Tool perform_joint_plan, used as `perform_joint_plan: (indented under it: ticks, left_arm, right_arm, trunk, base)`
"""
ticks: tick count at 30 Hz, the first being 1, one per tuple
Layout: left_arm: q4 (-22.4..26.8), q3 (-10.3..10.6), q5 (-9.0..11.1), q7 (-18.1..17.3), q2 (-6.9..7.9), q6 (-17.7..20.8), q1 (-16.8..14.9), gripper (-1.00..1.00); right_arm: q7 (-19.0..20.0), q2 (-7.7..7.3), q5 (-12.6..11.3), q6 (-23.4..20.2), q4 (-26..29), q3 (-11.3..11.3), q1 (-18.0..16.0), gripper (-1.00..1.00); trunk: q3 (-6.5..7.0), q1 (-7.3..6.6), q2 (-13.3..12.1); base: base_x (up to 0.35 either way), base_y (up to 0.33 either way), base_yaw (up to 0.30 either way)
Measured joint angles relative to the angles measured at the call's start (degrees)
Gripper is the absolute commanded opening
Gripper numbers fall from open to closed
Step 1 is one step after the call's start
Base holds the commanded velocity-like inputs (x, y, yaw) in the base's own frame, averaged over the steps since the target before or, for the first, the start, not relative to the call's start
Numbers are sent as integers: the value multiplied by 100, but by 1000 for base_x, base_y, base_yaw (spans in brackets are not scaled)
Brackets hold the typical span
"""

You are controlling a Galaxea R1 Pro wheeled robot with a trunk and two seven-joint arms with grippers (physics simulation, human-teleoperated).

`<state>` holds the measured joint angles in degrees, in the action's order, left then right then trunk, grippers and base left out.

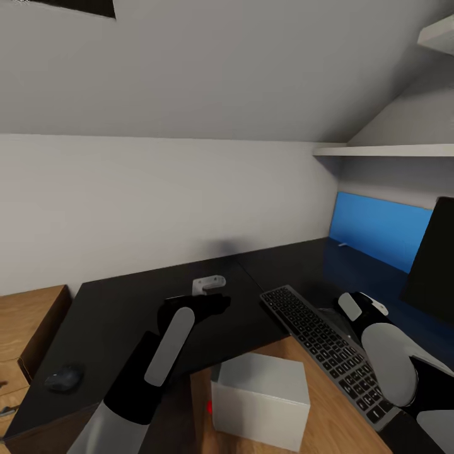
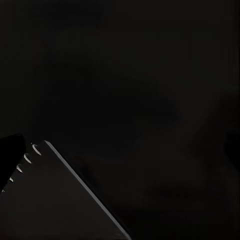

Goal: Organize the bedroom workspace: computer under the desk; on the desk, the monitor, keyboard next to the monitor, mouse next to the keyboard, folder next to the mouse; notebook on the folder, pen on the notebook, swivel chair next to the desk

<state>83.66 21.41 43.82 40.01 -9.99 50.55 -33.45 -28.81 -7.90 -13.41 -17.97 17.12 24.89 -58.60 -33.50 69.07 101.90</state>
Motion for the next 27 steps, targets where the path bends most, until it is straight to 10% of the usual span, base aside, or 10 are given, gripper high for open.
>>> perform_joint_plan:
  ticks: [27]
  left_arm:
    - [-20,-8,8,0,0,0,-1,100]
  right_arm:
    - [9,9,0,8,-8,-8,0,100]
  trunk:
    - [0,-1,0]
  base:
    - [-128,0,0]
